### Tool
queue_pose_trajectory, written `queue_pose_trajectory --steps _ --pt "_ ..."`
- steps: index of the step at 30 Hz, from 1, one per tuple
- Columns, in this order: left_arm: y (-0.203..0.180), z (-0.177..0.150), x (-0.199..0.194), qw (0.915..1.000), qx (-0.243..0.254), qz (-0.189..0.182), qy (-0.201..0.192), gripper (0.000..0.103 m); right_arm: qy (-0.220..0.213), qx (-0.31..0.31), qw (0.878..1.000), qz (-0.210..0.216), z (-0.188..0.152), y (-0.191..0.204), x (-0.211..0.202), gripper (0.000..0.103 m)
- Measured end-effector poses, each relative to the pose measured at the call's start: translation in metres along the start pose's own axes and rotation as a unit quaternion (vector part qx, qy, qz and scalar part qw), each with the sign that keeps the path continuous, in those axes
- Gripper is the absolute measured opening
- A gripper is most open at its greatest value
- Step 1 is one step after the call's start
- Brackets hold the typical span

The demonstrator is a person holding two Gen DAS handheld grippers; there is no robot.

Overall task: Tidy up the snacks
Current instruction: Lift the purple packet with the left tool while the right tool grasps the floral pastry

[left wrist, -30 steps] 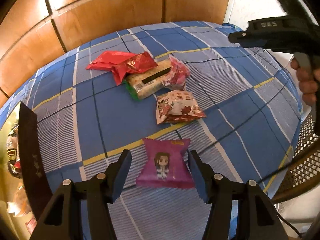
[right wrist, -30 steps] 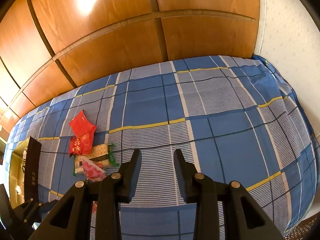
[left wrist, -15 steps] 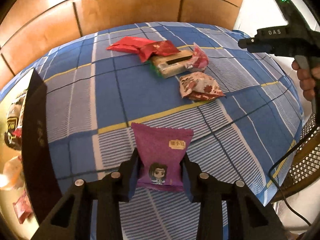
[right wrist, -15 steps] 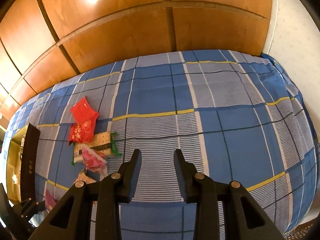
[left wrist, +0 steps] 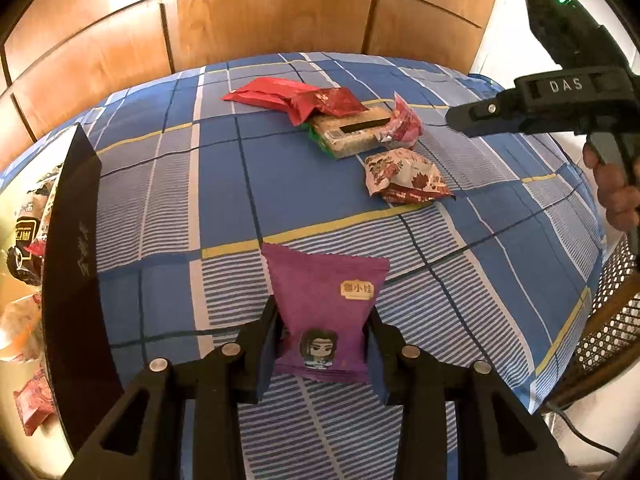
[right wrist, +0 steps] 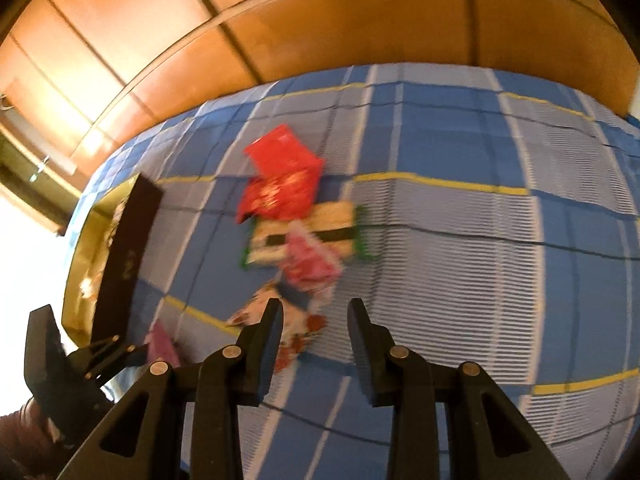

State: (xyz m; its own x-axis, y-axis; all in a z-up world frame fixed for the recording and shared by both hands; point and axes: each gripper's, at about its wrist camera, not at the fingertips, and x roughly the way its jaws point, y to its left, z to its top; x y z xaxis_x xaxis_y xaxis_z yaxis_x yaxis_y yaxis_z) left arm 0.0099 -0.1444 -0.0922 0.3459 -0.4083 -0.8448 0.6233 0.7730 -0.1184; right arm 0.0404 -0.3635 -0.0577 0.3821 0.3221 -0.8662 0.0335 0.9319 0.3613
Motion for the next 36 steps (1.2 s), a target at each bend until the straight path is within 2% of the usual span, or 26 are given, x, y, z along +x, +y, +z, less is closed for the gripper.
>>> queue_pose_trajectory --steps 5,11,12,15,17,26,27,31,36 --pt "0.003 0.002 0.002 1.0000 -0.008 -0.006 0.000 0.040 0.023 -0.009 1.000 0.014 -0.001 0.012 0.020 0.037" --pt "0.002 0.001 0.001 0.9999 -0.009 -0.004 -0.003 0.039 0.025 -0.001 0.999 0.026 0.004 0.017 0.041 0.038" --pt "0.003 0.001 0.001 0.9999 -0.011 -0.007 -0.003 0.039 0.026 -0.001 0.999 0.033 0.004 0.018 0.043 0.040" --pt "0.004 0.001 0.000 0.9998 -0.014 -0.012 -0.003 0.039 0.055 -0.005 0.994 0.096 0.003 0.024 0.046 0.040" --pt "0.004 0.001 0.000 0.9998 -0.014 -0.012 -0.003 0.039 0.057 -0.024 0.994 0.090 0.001 0.031 0.045 0.040" --pt "0.004 0.001 0.000 0.9998 -0.014 -0.012 -0.004 0.039 0.058 -0.027 0.995 0.077 -0.001 0.033 0.045 0.041" --pt "0.004 0.001 0.000 0.9998 -0.014 -0.012 -0.005 0.039 0.058 -0.030 0.995 0.076 -0.002 0.034 0.045 0.042" --pt "0.004 0.001 -0.001 0.9998 -0.014 -0.012 -0.006 0.040 0.053 -0.053 0.995 0.068 -0.004 0.041 0.045 0.059" --pt "0.004 0.000 -0.001 0.9999 -0.013 -0.010 -0.006 0.039 0.041 -0.095 0.993 0.049 -0.006 0.053 0.045 0.060"
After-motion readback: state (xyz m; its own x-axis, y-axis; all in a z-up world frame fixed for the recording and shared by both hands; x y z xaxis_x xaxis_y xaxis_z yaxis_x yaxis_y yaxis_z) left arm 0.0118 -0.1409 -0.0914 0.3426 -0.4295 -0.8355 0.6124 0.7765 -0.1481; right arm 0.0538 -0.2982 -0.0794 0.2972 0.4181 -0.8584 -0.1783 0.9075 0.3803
